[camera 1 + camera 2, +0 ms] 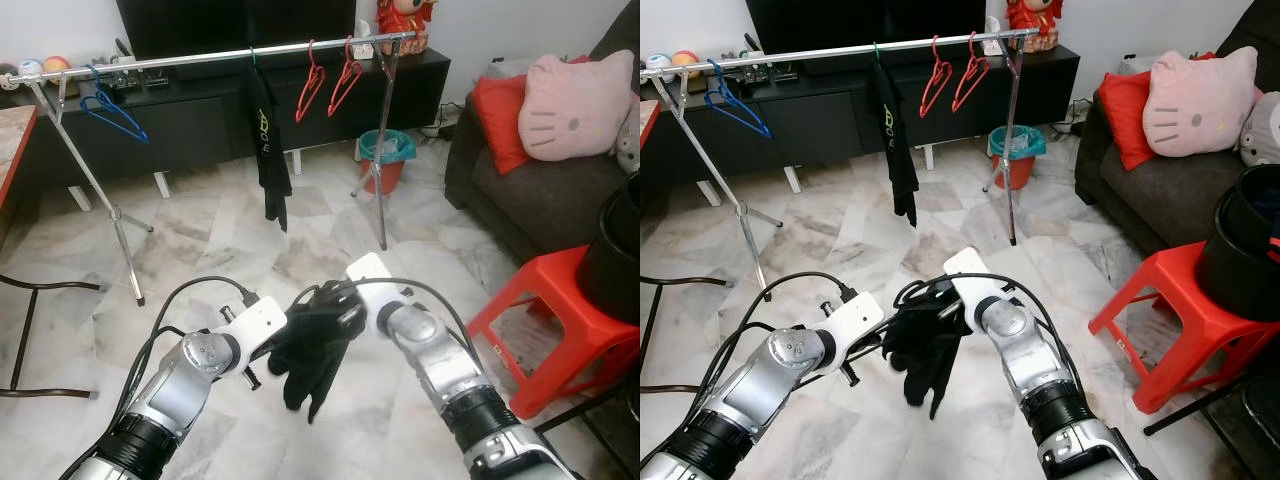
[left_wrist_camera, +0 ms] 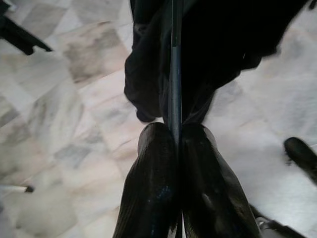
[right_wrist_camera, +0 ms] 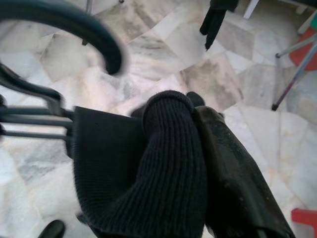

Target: Hang hanger

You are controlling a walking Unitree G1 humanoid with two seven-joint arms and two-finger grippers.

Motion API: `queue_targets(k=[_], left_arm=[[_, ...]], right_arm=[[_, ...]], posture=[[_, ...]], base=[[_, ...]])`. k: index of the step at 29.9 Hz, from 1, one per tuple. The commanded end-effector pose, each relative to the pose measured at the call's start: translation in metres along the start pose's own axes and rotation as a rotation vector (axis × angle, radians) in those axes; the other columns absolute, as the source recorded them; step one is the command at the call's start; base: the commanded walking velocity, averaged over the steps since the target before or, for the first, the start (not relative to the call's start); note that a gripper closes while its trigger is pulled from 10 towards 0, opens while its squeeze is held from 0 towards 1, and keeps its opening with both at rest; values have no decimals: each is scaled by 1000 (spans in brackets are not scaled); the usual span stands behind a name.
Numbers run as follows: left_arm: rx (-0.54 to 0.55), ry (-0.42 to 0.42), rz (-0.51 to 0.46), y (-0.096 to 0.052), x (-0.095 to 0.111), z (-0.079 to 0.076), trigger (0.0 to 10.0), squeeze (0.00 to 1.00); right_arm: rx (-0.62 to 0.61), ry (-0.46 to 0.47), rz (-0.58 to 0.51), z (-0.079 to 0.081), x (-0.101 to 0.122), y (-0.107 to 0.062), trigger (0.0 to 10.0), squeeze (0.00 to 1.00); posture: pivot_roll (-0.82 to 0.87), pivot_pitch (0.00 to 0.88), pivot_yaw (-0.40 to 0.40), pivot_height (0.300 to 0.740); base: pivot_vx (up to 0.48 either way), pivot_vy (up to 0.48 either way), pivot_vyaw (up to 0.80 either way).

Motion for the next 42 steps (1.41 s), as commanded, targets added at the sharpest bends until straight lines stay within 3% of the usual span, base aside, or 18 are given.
queue_targets(k=[1,9,12,14,17,19,23,27,30,33,35,40,42], left_arm=[[-20,-3,-65,-3,12,-2,10000,0],[-29,-12,-120,-4,21,-2,10000,0],[-8,-19,-139,-3,26,1,10000,0],[-52,-22,-142,-3,28,-6,10000,0],[-78,10,-102,-4,18,-11,10000,0],[-43,4,-97,-3,17,-6,10000,0],[35,-19,-146,-4,26,6,10000,0],[22,-37,-181,-4,34,5,10000,0],[-52,-12,-156,-3,30,-7,10000,0],[-35,-2,-147,-3,28,-6,10000,0],[8,-39,-179,-4,32,1,10000,0],[-28,-114,-286,-8,51,0,10000,0],[-93,-141,-336,-12,59,-8,10000,0]], right_arm=[[0,-12,-32,0,9,-1,10000,0],[32,32,-34,8,13,0,10000,0],[74,136,-80,19,24,0,10000,0],[93,205,-131,25,37,0,10000,0],[51,188,-127,20,38,1,10000,0],[39,175,-110,18,34,1,10000,0],[67,187,-86,22,28,1,10000,0],[103,216,-68,31,26,1,10000,0],[121,274,-63,38,27,1,10000,0],[112,309,-62,39,27,1,10000,0],[107,340,-59,41,26,3,10000,0],[63,443,-44,40,21,5,10000,0],[61,559,-43,42,21,6,10000,0]], posture=[[49,0,-25,740],[49,0,-24,740],[48,0,-23,740],[47,0,-21,740],[45,0,-20,740],[47,0,-21,740],[49,0,-25,740],[47,0,-25,740],[44,0,-22,740],[44,0,-23,740],[48,0,-26,740],[51,0,-27,740],[48,0,-26,740]], base=[[0,0,0],[0,0,0],[0,0,0],[0,0,0],[0,0,0],[0,0,0],[0,0,0],[0,0,0],[0,0,0],[0,0,0],[0,0,0],[0,0,0],[0,0,0]])
Point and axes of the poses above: a point about 5 cm out from each wrist's last joint towards the gripper, its own y axis pointing out of the wrist towards the gripper, its own x axis along the axis of the wrist's last joint, z = x × y, the point moved 4 cm from there along y, pointing out of the wrist towards the gripper
